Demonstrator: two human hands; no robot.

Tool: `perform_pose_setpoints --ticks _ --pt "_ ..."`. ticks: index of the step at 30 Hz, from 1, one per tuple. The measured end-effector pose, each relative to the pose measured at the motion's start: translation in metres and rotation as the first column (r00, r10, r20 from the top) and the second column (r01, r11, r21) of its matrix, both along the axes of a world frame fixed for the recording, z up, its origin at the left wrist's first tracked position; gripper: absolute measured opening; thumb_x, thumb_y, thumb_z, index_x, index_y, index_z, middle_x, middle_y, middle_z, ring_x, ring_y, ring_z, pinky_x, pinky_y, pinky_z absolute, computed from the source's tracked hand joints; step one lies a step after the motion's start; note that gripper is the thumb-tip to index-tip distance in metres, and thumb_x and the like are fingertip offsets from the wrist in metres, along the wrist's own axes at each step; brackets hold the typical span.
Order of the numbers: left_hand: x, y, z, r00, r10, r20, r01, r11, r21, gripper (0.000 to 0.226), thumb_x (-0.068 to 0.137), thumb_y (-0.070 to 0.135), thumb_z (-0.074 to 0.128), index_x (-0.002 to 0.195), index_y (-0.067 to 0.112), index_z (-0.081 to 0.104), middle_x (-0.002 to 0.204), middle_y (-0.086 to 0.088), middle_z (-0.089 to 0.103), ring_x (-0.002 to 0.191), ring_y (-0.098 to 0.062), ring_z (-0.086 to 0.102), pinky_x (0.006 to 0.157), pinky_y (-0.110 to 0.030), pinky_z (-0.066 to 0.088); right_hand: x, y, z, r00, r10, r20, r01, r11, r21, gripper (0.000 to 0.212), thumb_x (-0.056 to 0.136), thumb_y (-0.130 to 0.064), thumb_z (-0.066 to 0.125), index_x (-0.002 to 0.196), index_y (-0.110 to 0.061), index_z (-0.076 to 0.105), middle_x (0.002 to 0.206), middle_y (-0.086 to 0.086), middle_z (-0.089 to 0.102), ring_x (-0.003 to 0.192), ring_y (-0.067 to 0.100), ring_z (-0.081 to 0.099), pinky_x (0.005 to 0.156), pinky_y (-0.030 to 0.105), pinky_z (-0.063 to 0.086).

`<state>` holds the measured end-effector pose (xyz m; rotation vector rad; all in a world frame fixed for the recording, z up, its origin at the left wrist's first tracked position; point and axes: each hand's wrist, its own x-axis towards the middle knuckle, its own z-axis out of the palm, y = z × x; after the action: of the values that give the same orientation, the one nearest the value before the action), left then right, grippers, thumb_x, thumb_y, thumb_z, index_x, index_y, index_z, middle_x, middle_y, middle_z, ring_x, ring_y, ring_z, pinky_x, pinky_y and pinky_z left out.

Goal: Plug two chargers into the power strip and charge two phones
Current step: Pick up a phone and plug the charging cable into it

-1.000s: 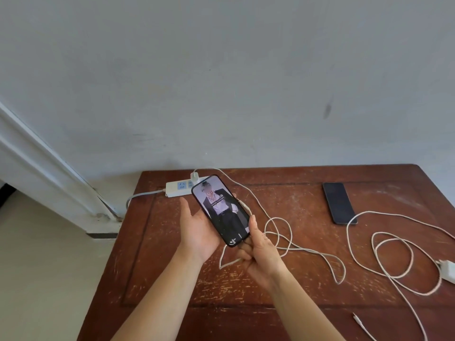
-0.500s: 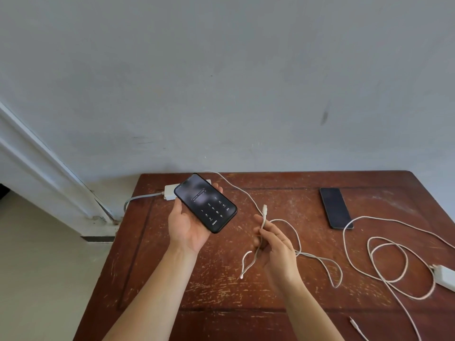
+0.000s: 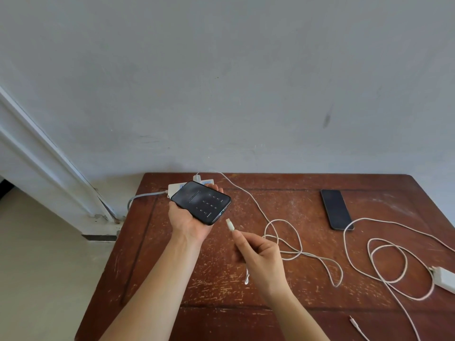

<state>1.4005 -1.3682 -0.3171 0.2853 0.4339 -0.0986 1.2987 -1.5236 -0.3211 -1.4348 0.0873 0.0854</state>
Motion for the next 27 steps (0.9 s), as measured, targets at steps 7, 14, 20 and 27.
perform_pose_setpoints --ticks 7,14,20,27 --pt "-0.011 -0.004 0.007 0.997 -0.075 0.029 0.074 0.997 0.037 0.053 0.097 0.045 0.046 0.093 0.003 0.078 0.092 -0.016 0.073 0.082 -0.034 0.073 0.083 -0.047 0.058 -0.001 0.007 0.006 0.999 -0.031 0.029 0.031 0.999 -0.028 0.023 0.095 -0.037 0.067 0.085 -0.023 0.082 0.063 0.002 0.069 0.058 0.014 0.063 0.060 0.025 0.056" --pt "-0.014 -0.001 0.016 0.992 -0.109 0.071 0.105 0.993 0.049 0.049 0.096 0.051 0.047 0.120 0.010 0.061 0.103 -0.012 0.066 0.090 -0.032 0.067 0.103 -0.048 0.047 -0.001 0.007 0.008 0.999 -0.003 -0.032 0.001 0.998 -0.067 0.034 0.093 -0.044 0.068 0.075 -0.017 0.079 0.057 0.001 0.065 0.053 0.013 0.057 0.058 0.026 0.054" --pt "-0.015 0.006 0.014 0.967 -0.206 0.153 0.182 0.971 0.156 0.059 0.091 0.060 0.049 0.114 0.008 0.066 0.106 -0.012 0.067 0.093 -0.031 0.068 0.112 -0.050 0.039 0.003 0.000 0.016 0.990 0.075 -0.119 -0.080 0.996 -0.038 0.040 0.089 -0.043 0.072 0.074 -0.005 0.076 0.061 0.005 0.068 0.056 0.015 0.060 0.059 0.026 0.053" --pt "-0.011 0.000 0.013 0.965 -0.225 0.137 0.203 0.966 0.158 0.082 0.090 0.077 0.035 0.120 0.006 0.063 0.110 -0.018 0.067 0.100 -0.032 0.067 0.099 -0.049 0.053 0.003 0.000 0.020 0.976 0.061 -0.210 -0.050 0.997 0.054 0.024 0.091 -0.030 0.074 0.080 -0.011 0.082 0.071 0.006 0.075 0.061 0.014 0.067 0.060 0.022 0.056"
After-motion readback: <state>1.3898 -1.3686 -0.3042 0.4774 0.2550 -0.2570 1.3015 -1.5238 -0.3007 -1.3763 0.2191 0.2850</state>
